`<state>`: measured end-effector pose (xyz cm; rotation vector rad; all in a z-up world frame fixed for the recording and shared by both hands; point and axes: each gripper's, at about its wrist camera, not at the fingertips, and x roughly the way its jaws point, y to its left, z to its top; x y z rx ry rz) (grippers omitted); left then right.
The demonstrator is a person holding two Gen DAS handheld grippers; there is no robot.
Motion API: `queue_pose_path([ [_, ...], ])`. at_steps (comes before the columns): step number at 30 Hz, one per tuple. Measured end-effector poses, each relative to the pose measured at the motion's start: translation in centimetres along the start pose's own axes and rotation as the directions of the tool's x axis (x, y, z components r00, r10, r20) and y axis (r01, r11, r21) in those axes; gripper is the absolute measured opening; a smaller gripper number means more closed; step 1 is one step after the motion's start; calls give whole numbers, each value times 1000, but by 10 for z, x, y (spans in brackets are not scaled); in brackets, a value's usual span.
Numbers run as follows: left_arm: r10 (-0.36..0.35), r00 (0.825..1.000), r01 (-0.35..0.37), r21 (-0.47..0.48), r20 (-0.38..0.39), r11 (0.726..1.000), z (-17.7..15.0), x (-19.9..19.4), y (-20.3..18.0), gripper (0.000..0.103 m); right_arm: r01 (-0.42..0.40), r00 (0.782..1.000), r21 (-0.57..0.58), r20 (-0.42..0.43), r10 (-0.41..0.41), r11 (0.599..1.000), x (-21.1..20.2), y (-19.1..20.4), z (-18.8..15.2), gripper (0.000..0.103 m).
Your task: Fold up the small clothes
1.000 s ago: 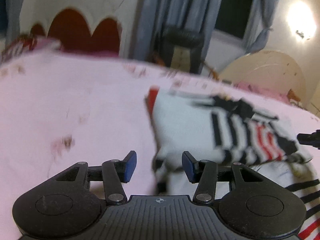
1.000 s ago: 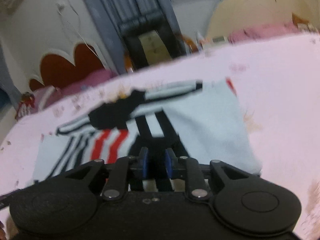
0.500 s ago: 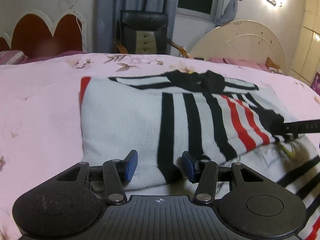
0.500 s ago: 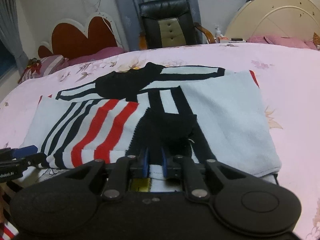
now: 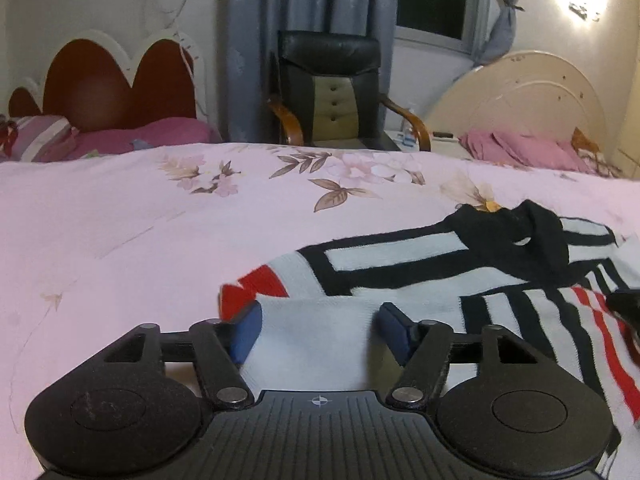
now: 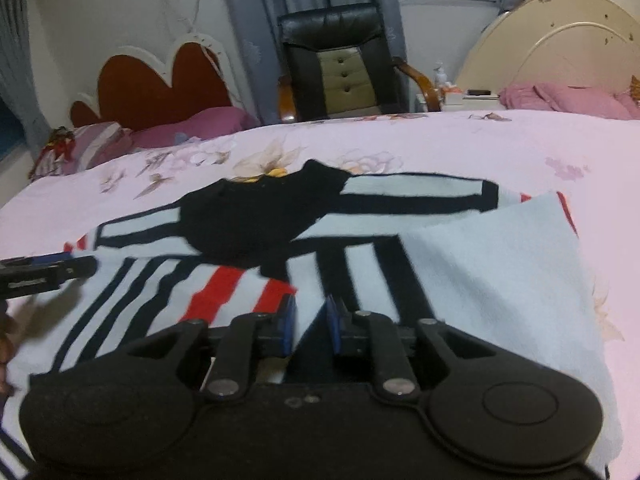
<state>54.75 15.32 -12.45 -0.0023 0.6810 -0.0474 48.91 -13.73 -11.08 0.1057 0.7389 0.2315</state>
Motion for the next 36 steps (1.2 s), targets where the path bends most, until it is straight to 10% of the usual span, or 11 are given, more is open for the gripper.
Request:
queue_pose_path([
  [14,-93,994,90,57,53,994,-13,-39,-62,67,-135,991,-60,15,136,989,4,52,3,21],
  [24,-53,998,50,91,32,995,-40,-42,-53,69,32,999,-134,-1,-32,991,-9,20,-13,10],
  [36,-49,999,47,75,17,996,-61,-78,-61,69,9,1000,-89,2,-9,996,-52,11,-35,20],
])
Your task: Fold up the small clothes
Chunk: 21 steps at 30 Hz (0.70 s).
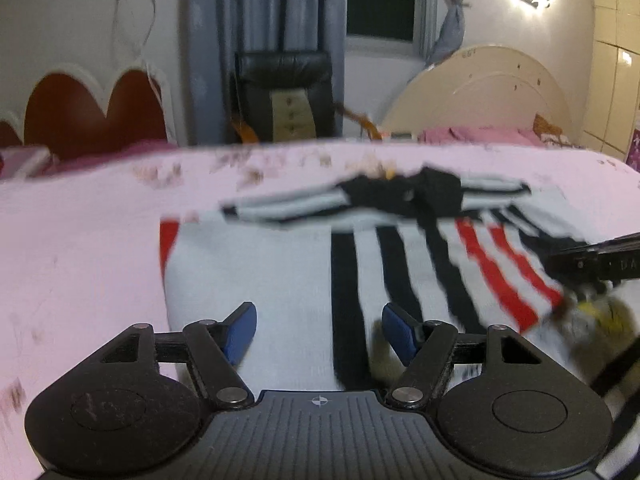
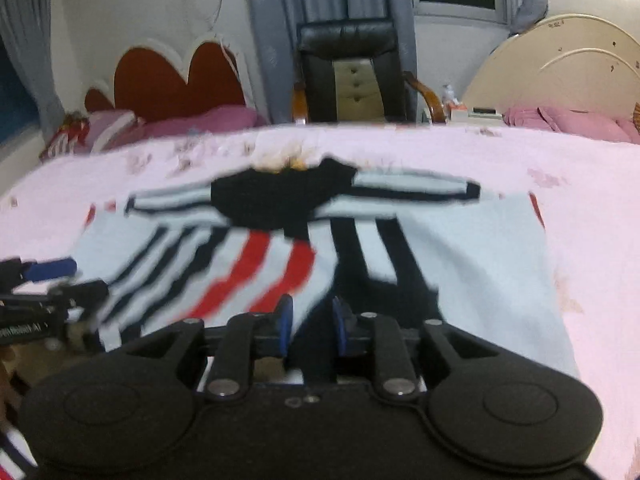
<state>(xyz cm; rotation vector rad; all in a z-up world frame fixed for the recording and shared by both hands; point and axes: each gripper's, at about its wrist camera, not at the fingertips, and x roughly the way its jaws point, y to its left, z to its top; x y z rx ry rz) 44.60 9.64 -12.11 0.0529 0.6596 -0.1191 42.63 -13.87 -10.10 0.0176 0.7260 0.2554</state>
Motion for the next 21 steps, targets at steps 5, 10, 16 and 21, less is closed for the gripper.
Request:
queue_pose_path([
  [5,25,1000,-25,21,-13,999,-5,-1,2,69,44,999,39,-22,-43,998,-2,-13,-6,15],
  [10,37,999,-36,38,-27,999,-12,-4,4,69,86,996,33,-27,-85,996,-3,-13,-11,17],
  [16,23,999,-23,0,-31,1000,-10,-23,9,70,89,996,77,-17,-88,993,-25,-12,-10,30],
  [21,45,999,-45,5,-28,999,-25,-57,12,83,74,997,61,9,-75,995,-66,-9,-29,34],
])
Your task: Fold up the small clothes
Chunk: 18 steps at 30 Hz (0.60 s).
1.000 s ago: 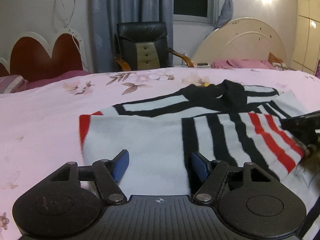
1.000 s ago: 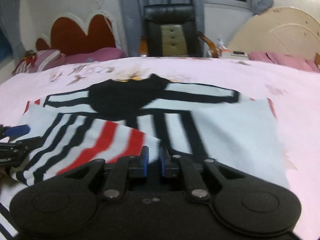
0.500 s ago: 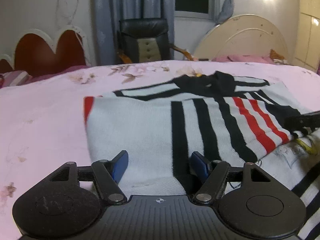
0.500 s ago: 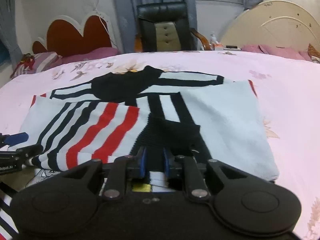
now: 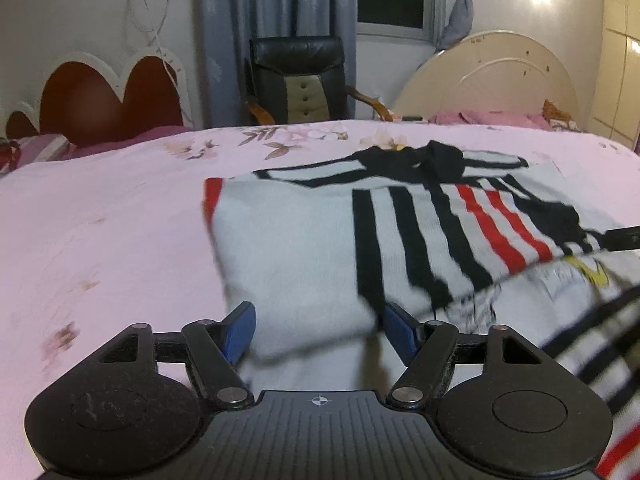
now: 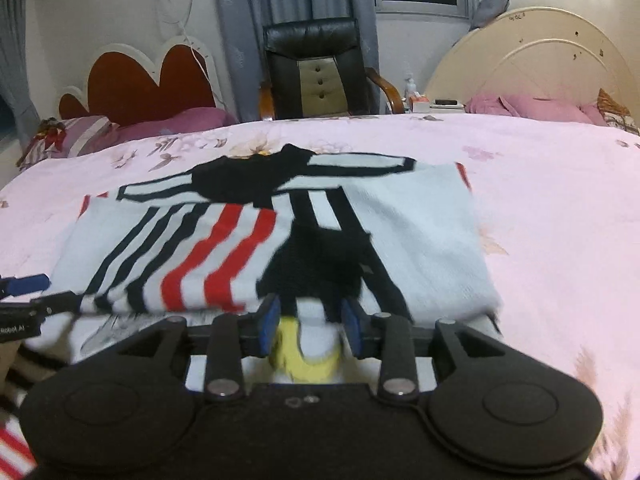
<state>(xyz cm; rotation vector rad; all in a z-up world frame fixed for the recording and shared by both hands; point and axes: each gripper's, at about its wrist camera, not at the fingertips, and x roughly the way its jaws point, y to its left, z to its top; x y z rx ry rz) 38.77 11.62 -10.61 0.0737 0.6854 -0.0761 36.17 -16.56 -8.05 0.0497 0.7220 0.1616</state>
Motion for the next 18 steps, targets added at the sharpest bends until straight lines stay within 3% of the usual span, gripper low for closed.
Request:
queue_pose_path([
  [2,7,1000,-6,-27,20,1000,-9,-19,6,93,-4,1000,25,-6,4,1000,-16,-9,-9,38],
  [6,15,1000,-14,-65,18,998,-33,-55,18,93,-8,1000,75,-16,9,997,-44,-27,-29,43],
  [10,-45,998,38,-172,-34,984,-65,-86,31,92,-37,999,157,-19,40,987,-67,-46,-48,45],
  [11,-66,997,54,-216,-47,975,-74,-94,34,86,-44,999,186,-19,49,982,-73,-54,-53,45],
  [12,-79,995,61,-255,-62,965,-83,-99,36,71,-49,998,216,-18,55,975,-79,-62,-58,45],
  [14,-106,990,65,-351,-98,934,-102,-108,41,58,-68,997,264,-14,74,962,-91,-78,-69,44],
  [16,-136,986,81,-436,-96,896,-119,-117,42,58,-93,995,303,-13,101,948,-107,-94,-84,43],
  [18,-215,973,141,-519,-86,843,-133,-127,39,58,-104,993,324,-21,117,941,-120,-108,-99,43],
])
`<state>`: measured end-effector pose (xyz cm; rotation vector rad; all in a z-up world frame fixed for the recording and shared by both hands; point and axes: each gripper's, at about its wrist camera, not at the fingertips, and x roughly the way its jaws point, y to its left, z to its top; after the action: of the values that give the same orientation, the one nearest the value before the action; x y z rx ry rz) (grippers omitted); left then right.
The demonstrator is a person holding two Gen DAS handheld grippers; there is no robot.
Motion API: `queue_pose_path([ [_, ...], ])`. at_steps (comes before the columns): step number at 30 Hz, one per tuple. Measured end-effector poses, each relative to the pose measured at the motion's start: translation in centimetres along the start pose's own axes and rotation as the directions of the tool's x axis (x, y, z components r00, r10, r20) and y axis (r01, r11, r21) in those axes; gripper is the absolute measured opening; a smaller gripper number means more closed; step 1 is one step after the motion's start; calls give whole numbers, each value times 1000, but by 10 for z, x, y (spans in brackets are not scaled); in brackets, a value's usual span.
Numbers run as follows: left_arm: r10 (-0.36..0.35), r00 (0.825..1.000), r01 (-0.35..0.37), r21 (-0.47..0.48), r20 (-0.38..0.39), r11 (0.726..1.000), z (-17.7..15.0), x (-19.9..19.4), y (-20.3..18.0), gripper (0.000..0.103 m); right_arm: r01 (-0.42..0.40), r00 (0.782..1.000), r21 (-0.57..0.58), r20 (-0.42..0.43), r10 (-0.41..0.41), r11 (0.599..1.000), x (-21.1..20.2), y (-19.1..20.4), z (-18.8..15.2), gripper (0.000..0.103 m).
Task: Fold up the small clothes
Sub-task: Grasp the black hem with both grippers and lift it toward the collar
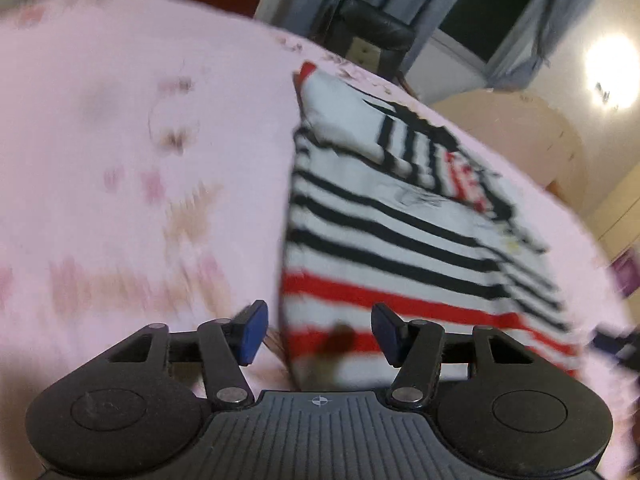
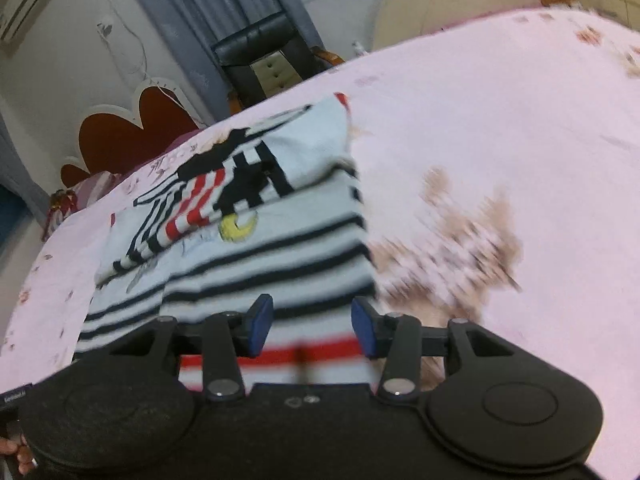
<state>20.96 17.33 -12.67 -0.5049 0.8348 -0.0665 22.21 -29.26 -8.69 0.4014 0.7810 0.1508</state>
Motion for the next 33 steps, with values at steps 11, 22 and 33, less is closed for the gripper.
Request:
queue_pose_path([
  [11,-214,976,193,-271,-50,943,-68,-13,11,58,-175,967,244,-141,213,954,-31,-61,-75,44],
  [22,-196,980,189,-133,-41,973,-60,2,-14,58,-260,939,324,-135,316,910,-12,-46,-77,44],
  [33,-98,995,98,62,-6,993,-59,6,-42,57,-257,937,301,-154,313,918,1,-39,-71,41],
])
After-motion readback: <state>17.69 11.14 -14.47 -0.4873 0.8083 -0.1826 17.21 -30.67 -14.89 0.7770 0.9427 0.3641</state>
